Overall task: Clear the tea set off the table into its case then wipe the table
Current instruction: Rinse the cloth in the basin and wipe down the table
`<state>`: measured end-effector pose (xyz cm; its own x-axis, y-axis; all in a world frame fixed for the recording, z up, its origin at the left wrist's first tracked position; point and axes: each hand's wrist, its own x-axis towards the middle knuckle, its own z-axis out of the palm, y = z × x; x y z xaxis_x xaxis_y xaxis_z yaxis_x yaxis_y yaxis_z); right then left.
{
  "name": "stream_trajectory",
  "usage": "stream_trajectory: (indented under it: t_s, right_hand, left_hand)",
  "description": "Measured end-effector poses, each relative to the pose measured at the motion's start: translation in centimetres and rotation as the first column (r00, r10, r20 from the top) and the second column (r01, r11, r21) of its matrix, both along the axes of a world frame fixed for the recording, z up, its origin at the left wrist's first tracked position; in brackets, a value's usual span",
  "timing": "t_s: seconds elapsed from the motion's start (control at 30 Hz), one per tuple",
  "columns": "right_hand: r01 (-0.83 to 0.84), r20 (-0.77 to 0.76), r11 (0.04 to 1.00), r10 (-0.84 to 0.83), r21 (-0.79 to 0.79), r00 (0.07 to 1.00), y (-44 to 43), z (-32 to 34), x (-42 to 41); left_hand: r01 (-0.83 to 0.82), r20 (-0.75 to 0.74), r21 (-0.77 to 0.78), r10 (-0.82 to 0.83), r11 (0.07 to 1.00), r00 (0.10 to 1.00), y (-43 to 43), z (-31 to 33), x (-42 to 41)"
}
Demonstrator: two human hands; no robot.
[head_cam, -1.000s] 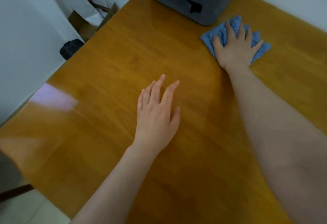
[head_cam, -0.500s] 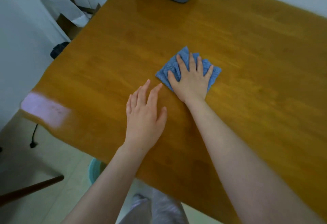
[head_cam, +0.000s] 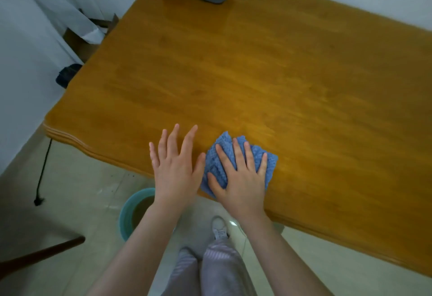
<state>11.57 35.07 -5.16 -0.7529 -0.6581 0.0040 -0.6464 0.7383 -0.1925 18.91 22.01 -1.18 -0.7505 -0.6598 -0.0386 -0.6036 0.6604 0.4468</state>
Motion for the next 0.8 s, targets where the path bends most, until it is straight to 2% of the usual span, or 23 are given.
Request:
stream_trajectory:
  t_s: [0.17,0.33,0.6,0.8]
  right_hand:
    - [0.125,-0.043,0.992,-0.124,0.018,0.991,4.3,0.0,-2.0]
    - [0.262,-0.040,0.964,-0.260,0.053,0.965,4.0,-0.2,-7.2]
    - [0.286,0.015,0.952,-0.289,0.114,0.957,2.1,0.2,-16.3]
    - [0.287,0.027,0.954,-0.290,0.090,0.957,0.3,0.1,-24.0]
  left_hand:
    - [0.024,0.009,-0.054,-0.023,0.998,1.000,0.0,0.3,-1.6]
    - [0.056,0.106,-0.058,-0.050,0.997,0.993,-0.3,0.1,-4.2]
    - [0.084,0.132,-0.025,-0.080,0.996,0.988,0.4,-0.2,-10.0]
    - [-0.050,0.115,0.055,0.043,0.997,0.992,1.2,-0.3,-16.8]
